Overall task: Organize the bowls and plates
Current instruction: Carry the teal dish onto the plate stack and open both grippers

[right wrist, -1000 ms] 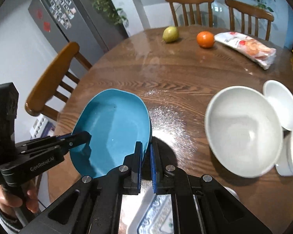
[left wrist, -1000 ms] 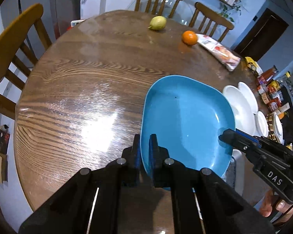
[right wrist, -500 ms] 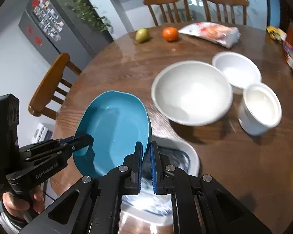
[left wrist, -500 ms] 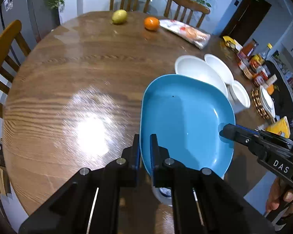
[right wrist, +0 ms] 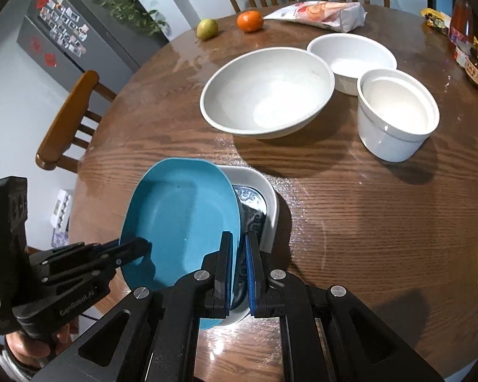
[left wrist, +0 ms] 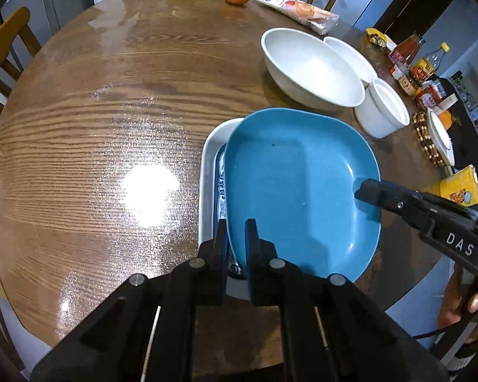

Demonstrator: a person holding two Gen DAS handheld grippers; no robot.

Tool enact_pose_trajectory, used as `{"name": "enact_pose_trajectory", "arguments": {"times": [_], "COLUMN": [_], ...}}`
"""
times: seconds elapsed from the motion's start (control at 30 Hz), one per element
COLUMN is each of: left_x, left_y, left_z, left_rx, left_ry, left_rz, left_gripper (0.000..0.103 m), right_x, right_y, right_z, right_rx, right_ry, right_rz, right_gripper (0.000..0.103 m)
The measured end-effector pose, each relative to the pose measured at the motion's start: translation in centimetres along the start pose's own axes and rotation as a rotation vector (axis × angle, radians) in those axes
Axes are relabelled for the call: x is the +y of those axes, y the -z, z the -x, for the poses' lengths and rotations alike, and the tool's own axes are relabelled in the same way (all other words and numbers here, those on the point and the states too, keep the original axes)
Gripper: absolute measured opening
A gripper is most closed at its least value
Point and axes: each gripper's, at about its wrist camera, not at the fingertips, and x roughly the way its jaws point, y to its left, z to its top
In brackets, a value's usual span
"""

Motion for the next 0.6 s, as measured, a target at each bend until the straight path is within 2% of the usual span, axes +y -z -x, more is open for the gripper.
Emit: {"name": "enact_pose_trajectory", "arguments": {"times": [0.1, 0.33, 0.6], "left_x": [-0.5, -0.1, -0.1], "left_y": [-0.3, -0.5, -0.6], "left_z": [-0.3, -1.4, -1.7], "left_rx": [-0.003, 0.012, 0.019], "left_ry": [-0.037, -0.067, -0.088], "left_rz": [-0.019, -0.007, -0.01], "left_gripper": [0.008, 0.008, 0.01], "right_x": [-0.2, -0.2, 0.1], "right_y": [0.0, 0.2, 0.1], "right_z": [-0.5, -1.7, -2.1], "right_rx": [0.002, 0.037, 0.039], "right_ry": [-0.004, -0.003, 0.025], "right_rz": [0.012, 0.027, 0.056], "right_gripper": [0.009, 0.009, 0.009]}}
